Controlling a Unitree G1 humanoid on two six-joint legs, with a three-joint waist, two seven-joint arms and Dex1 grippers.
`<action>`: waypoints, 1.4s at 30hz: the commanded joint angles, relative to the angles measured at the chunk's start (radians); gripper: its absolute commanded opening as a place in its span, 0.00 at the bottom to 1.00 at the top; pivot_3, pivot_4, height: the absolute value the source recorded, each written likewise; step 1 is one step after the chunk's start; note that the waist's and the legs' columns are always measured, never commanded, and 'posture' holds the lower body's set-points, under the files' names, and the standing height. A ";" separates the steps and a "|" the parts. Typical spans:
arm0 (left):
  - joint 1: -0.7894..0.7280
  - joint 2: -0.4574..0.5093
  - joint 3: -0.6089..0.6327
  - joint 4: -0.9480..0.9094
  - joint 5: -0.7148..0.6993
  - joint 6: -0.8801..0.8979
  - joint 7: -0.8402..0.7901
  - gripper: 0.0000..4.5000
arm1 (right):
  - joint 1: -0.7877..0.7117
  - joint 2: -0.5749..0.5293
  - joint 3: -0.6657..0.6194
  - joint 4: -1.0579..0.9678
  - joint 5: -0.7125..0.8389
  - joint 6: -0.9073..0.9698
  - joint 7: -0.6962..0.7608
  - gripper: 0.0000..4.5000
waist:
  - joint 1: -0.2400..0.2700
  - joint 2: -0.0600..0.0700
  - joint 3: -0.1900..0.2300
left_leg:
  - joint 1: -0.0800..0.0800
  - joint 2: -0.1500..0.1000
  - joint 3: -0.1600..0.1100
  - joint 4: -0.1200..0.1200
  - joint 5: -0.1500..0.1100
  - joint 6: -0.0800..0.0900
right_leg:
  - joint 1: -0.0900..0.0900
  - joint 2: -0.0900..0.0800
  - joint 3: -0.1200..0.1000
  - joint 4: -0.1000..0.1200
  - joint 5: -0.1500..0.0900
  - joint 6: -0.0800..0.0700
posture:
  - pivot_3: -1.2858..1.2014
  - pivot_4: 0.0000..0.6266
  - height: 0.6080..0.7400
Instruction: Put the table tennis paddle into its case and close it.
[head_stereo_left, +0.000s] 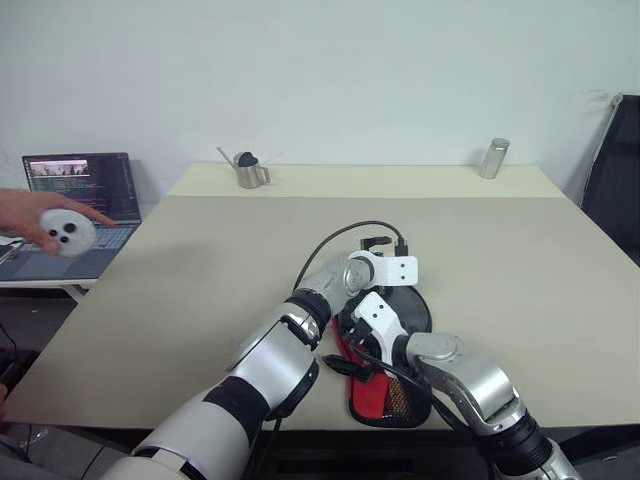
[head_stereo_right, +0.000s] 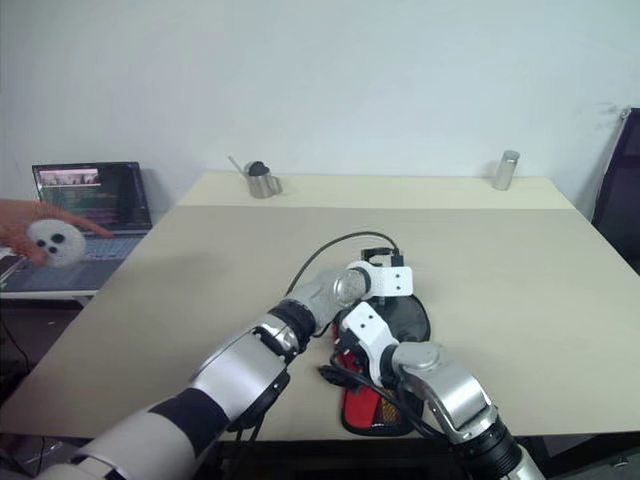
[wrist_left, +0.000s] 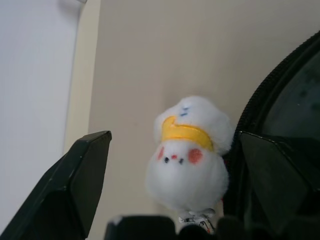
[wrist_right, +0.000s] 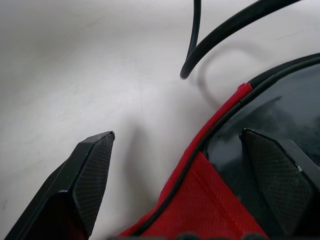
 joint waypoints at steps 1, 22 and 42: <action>-0.011 0.016 0.076 0.006 -0.092 -0.023 -0.145 1.00 | 0.017 -0.007 0.018 0.068 -0.002 -0.006 0.010 1.00 | -0.004 0.000 0.000 | 0.000 0.000 0.000 0.000 0.000 0.000 | 0.000 0.000 0.000 0.000 0.000 0.000 | 0.52 0.24 1.00; -0.054 0.388 0.395 -0.210 -0.518 -0.095 -0.770 1.00 | -0.013 -0.061 -0.035 0.102 -0.009 -0.161 0.061 1.00 | -0.011 0.001 0.002 | -0.002 -0.001 -0.001 0.001 0.001 -0.001 | -0.003 0.000 0.000 0.001 0.002 -0.003 | 0.52 0.24 1.00; 0.388 0.325 0.397 -0.797 -0.769 0.344 -0.945 1.00 | -0.420 -0.457 -0.230 0.166 0.046 -0.246 0.285 1.00 | -0.005 0.006 0.012 | -0.011 -0.001 -0.002 0.002 -0.001 0.002 | -0.006 0.000 0.001 -0.004 0.002 -0.003 | 0.52 0.24 1.00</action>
